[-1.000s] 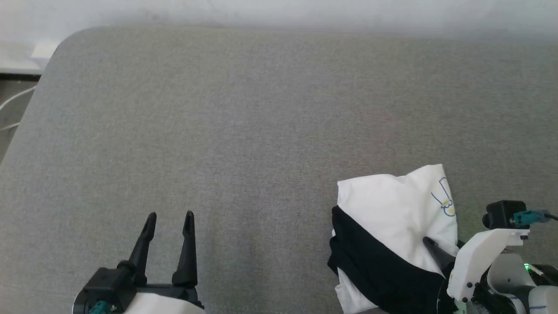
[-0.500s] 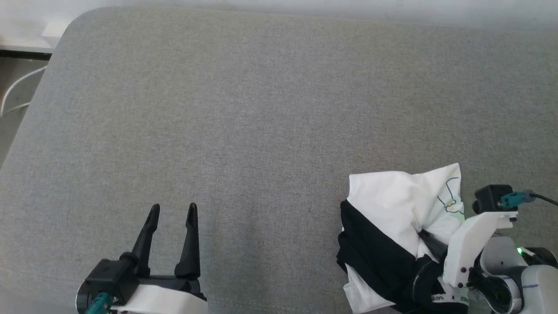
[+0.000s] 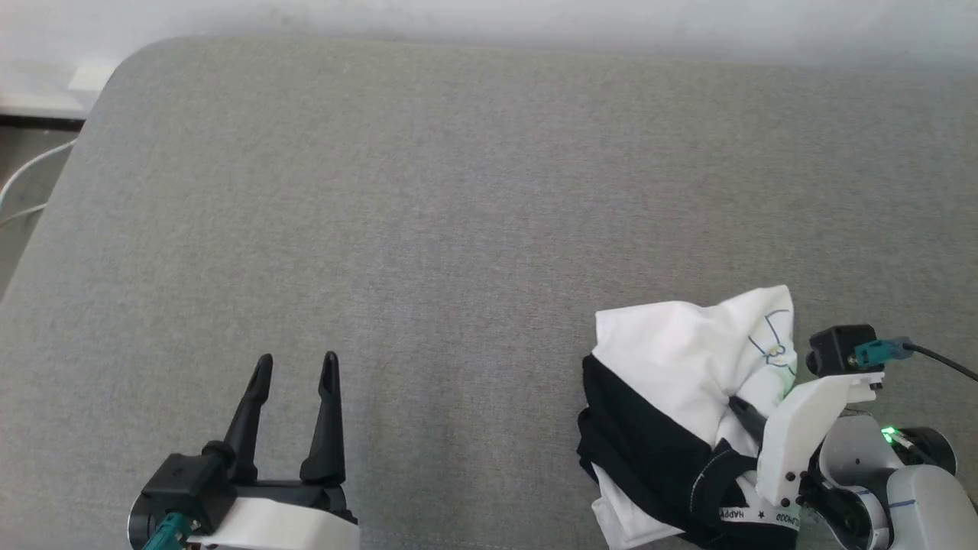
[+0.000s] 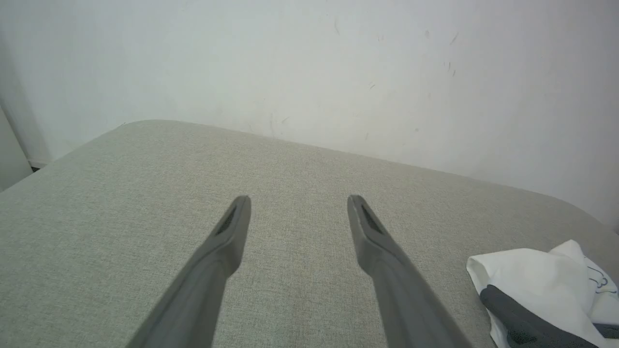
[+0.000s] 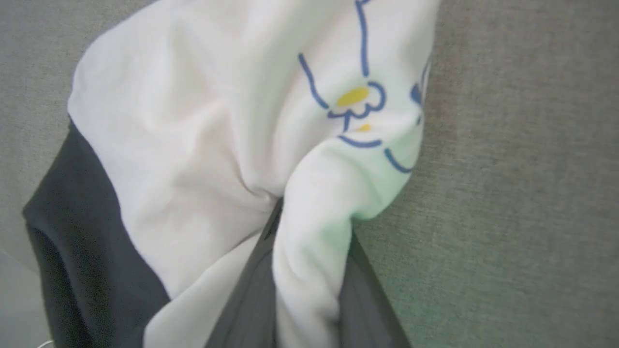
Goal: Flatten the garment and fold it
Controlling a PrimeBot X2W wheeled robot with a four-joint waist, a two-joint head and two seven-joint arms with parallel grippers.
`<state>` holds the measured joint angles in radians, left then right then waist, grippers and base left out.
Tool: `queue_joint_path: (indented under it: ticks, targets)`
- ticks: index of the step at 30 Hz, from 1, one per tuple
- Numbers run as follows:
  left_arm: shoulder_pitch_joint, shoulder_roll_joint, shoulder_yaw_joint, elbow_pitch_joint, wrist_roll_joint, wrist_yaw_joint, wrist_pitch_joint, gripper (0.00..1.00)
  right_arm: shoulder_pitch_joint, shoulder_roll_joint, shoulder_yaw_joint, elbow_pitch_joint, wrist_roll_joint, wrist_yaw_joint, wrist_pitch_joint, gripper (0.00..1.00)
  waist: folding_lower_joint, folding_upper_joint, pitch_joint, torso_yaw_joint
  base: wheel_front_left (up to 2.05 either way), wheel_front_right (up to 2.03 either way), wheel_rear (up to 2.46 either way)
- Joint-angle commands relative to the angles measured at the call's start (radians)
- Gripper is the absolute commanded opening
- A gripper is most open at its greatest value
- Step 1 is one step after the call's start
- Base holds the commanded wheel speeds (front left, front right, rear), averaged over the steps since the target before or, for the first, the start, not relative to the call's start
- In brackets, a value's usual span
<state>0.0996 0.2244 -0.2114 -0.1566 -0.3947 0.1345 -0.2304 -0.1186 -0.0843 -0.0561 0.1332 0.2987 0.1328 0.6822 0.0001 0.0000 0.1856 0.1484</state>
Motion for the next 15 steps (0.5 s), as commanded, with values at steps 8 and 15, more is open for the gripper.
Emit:
queue_joint_path:
  ticks: [8,15]
  targets:
    - [-0.001,0.005,-0.011,-0.021,0.014,0.005,-0.007,1.00,-0.049,-0.055,0.058,-0.008,-0.013,-0.002,-0.046,0.00,-0.0001,0.0000,-0.034,-0.080,0.00,0.00,0.00]
    - [-0.018,0.014,-0.023,-0.030,0.019,0.003,0.008,1.00,-0.139,-0.122,0.119,0.032,-0.015,-0.002,-0.077,0.00,-0.0001,0.0000,-0.050,-0.151,0.00,0.00,0.00]
